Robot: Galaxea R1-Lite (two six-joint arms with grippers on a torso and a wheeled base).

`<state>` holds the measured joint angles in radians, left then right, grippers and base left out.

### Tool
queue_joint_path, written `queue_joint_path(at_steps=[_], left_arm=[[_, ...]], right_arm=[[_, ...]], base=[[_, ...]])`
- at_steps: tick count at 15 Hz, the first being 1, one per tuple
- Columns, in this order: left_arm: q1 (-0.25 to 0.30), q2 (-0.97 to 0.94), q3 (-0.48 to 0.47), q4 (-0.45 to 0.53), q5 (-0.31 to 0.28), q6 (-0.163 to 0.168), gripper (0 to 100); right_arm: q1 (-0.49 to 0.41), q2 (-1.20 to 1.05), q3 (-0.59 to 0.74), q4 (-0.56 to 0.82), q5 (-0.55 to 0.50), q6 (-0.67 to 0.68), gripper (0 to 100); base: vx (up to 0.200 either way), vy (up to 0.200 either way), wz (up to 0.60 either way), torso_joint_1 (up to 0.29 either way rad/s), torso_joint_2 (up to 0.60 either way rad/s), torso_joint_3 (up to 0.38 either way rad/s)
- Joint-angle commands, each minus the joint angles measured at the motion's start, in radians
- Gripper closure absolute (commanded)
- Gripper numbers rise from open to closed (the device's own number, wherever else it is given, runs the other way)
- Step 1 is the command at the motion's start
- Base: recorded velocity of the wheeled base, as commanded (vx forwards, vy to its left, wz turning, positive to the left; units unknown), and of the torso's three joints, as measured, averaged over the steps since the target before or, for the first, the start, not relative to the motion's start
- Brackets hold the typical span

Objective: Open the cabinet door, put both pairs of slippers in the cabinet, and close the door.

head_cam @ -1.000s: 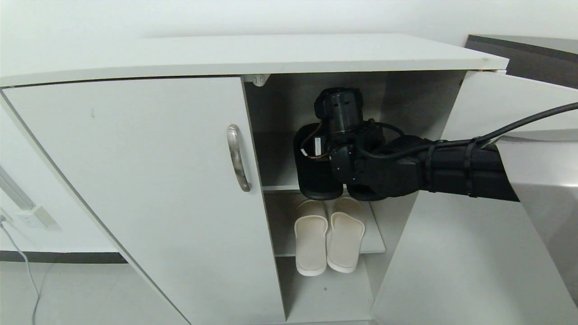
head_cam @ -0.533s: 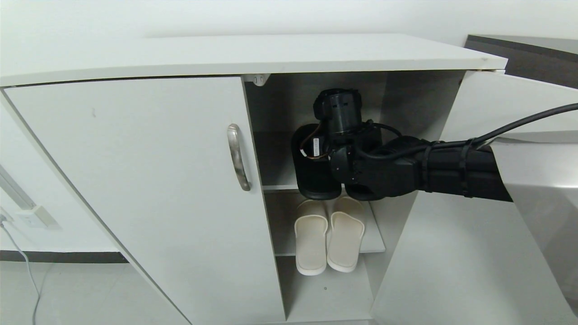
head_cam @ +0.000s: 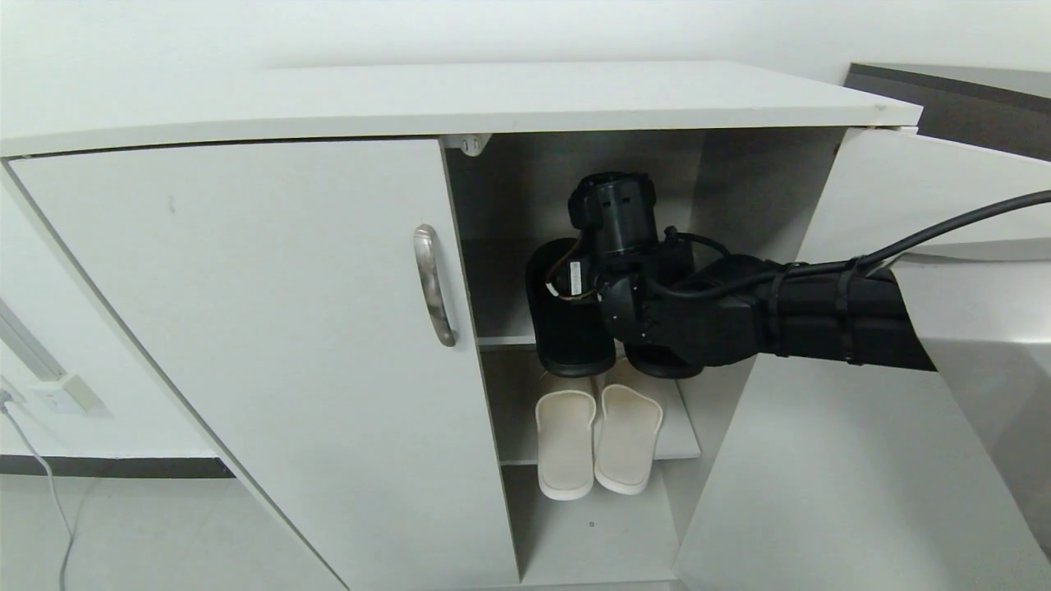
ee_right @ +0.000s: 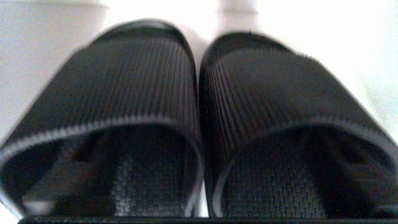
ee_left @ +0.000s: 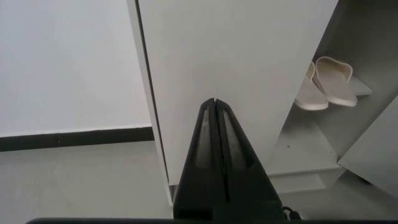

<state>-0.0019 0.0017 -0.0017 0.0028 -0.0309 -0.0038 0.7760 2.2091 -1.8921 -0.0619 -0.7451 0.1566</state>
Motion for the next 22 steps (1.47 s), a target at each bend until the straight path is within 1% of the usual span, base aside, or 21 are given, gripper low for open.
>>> queue_joint_path(at_steps=[1, 5, 8, 9, 11, 12, 14, 16, 17, 19, 22], left_arm=[[0.000, 0.000, 0.000, 0.000, 0.000, -0.001, 100], [-0.001, 0.000, 0.000, 0.000, 0.000, -0.001, 100], [-0.001, 0.000, 0.000, 0.000, 0.000, 0.001, 100], [0.000, 0.000, 0.000, 0.000, -0.001, -0.001, 100], [0.000, 0.000, 0.000, 0.000, -0.001, 0.001, 100], [-0.001, 0.000, 0.000, 0.000, -0.001, 0.001, 100], [0.000, 0.000, 0.000, 0.000, -0.001, 0.001, 100], [0.000, 0.000, 0.000, 0.000, -0.001, 0.001, 100], [0.000, 0.000, 0.000, 0.000, -0.001, 0.002, 100], [0.000, 0.000, 0.000, 0.000, -0.003, 0.005, 100], [-0.001, 0.000, 0.000, 0.000, -0.001, 0.005, 100]], right_arm=[[0.016, -0.060, 0.071, -0.003, 0.000, 0.004, 0], [0.057, -0.180, 0.212, -0.012, -0.005, 0.008, 0], [0.128, -0.322, 0.400, -0.044, -0.002, 0.044, 0], [0.154, -0.384, 0.493, -0.059, 0.001, 0.057, 0], [0.183, -0.451, 0.599, -0.110, 0.010, 0.061, 0], [0.210, -0.533, 0.726, -0.185, 0.058, 0.057, 0], [0.226, -0.611, 0.875, -0.263, 0.139, 0.057, 0], [0.226, -0.635, 0.984, -0.349, 0.182, 0.058, 0], [0.226, -0.634, 1.024, -0.397, 0.207, 0.057, 100], [0.226, -0.611, 1.041, -0.418, 0.236, 0.054, 100], [0.223, -0.560, 1.052, -0.421, 0.234, 0.057, 100]], base=[[0.000, 0.000, 0.00, 0.000, 0.00, 0.000], [0.000, 0.000, 0.00, 0.000, 0.00, 0.000], [0.000, 0.000, 0.00, 0.000, 0.00, 0.000], [0.000, 0.000, 0.00, 0.000, 0.00, 0.000], [0.000, 0.000, 0.00, 0.000, 0.00, 0.000], [0.000, 0.000, 0.00, 0.000, 0.00, 0.000], [0.000, 0.000, 0.00, 0.000, 0.00, 0.000], [0.000, 0.000, 0.00, 0.000, 0.00, 0.000], [0.000, 0.000, 0.00, 0.000, 0.00, 0.000], [0.000, 0.000, 0.00, 0.000, 0.00, 0.000], [0.000, 0.000, 0.00, 0.000, 0.00, 0.000]])
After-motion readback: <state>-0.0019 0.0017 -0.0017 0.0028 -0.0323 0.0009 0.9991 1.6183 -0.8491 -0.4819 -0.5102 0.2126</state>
